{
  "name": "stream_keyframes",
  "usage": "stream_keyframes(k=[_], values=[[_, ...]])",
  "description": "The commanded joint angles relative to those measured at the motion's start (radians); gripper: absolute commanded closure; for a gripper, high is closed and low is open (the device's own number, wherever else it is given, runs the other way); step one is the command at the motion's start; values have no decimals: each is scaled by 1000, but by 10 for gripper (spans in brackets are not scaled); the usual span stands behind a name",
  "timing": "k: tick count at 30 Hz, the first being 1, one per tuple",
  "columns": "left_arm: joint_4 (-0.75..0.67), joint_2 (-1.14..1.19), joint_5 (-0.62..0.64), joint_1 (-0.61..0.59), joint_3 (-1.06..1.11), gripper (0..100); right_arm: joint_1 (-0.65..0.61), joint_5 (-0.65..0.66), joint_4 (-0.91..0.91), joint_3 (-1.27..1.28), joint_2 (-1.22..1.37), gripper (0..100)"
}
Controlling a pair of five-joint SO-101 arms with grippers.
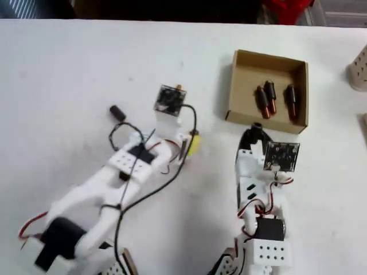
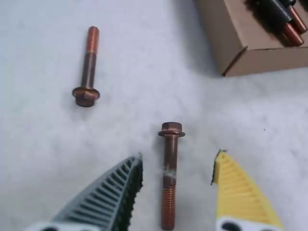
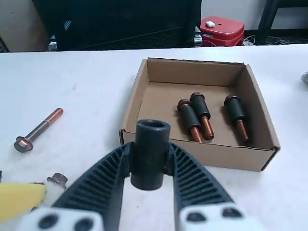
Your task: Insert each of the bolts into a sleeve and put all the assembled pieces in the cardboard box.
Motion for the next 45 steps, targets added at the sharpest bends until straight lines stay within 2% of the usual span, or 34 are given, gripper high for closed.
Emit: stream_keyframes(k=[1,4,7,11,19,28,30,34,45], values=[[5,77,12,27,-115,777,13,9,2,8,-22,982],[6,185,12,7,-195,836,13,9,2,8,-22,982],[35,268,12,-7,-269,824,13,9,2,8,-22,982],[160,337,-26,-1,-362,779,13,9,2,8,-22,982],[319,430,-58,-2,-499,778,13,9,2,8,-22,982],[611,677,-58,-7,-862,779,13,9,2,8,-22,982],[660,714,-58,-7,-913,802,13,9,2,8,-22,982],[686,728,-66,-4,-941,983,13,9,2,8,-22,981],[775,651,-68,-7,-939,979,13,3,2,8,-22,981]])
